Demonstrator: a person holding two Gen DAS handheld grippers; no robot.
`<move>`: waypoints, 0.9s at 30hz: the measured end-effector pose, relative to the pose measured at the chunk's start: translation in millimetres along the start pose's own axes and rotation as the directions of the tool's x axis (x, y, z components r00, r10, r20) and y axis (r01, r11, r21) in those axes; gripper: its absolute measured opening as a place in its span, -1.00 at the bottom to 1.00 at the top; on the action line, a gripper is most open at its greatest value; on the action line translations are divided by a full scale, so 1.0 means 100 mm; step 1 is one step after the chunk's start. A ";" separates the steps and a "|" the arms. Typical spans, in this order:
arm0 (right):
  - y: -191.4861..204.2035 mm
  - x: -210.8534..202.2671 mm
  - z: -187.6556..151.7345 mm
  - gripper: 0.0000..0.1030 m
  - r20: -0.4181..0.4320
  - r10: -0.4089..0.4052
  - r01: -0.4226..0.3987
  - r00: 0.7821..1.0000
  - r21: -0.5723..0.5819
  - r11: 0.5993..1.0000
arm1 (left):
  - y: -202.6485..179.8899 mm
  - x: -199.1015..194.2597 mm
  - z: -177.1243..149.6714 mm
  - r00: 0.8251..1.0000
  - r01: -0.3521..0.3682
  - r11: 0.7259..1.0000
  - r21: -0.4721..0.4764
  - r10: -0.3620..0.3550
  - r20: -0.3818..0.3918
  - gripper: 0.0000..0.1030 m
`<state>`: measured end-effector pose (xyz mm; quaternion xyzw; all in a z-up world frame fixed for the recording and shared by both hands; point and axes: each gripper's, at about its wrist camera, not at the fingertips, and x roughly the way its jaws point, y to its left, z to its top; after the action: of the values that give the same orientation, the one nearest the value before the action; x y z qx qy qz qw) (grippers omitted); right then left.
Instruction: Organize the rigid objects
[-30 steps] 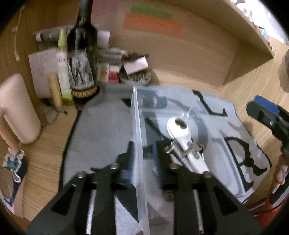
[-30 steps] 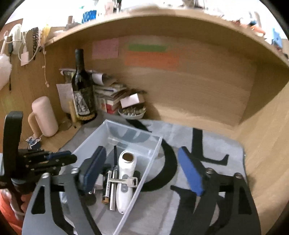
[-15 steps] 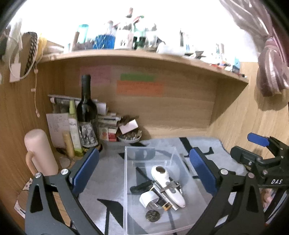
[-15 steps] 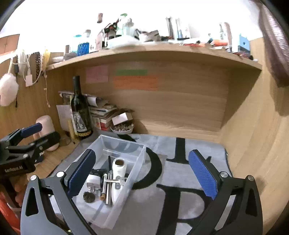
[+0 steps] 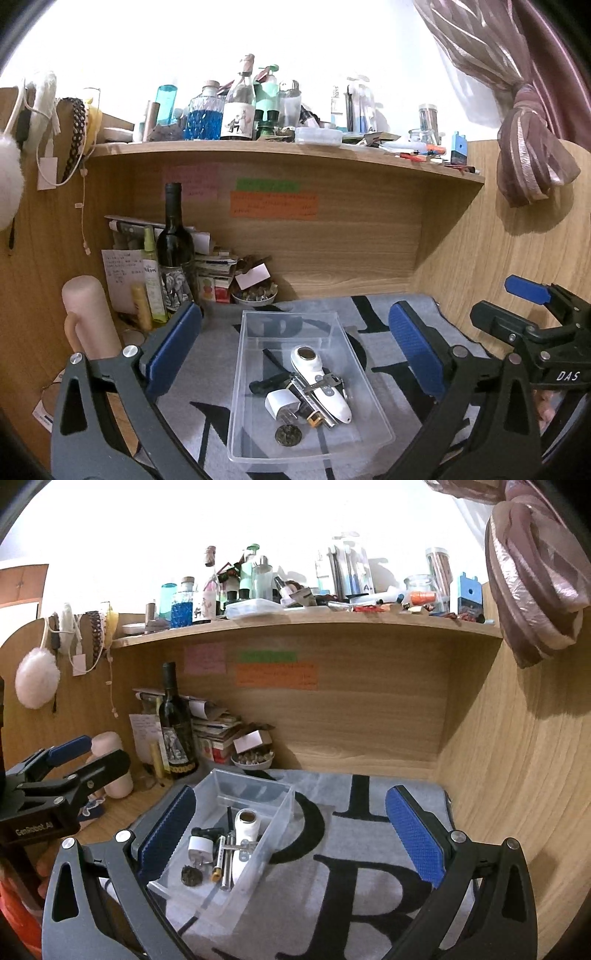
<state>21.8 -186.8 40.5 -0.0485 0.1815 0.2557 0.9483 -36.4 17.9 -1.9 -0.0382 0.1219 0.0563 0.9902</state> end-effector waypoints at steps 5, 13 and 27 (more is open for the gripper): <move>-0.01 -0.03 -0.03 1.00 0.005 -0.001 0.001 1.000 0.010 1.000 | -0.04 -0.04 0.00 1.000 0.002 1.000 0.010 -0.002 0.007 1.00; -0.04 -0.03 -0.04 1.00 -0.001 -0.003 0.003 1.000 0.024 1.000 | -0.07 -0.04 0.00 1.000 0.001 1.000 0.027 -0.001 0.014 1.00; -0.04 -0.02 -0.02 1.00 0.001 -0.002 0.002 1.000 0.013 1.000 | -0.04 0.00 0.01 1.000 0.007 1.000 0.009 -0.007 0.008 1.00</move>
<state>21.2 -191.6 39.3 -0.0425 0.1826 0.2537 0.9489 -36.0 13.8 -0.4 -0.0340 0.1182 0.0525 0.9910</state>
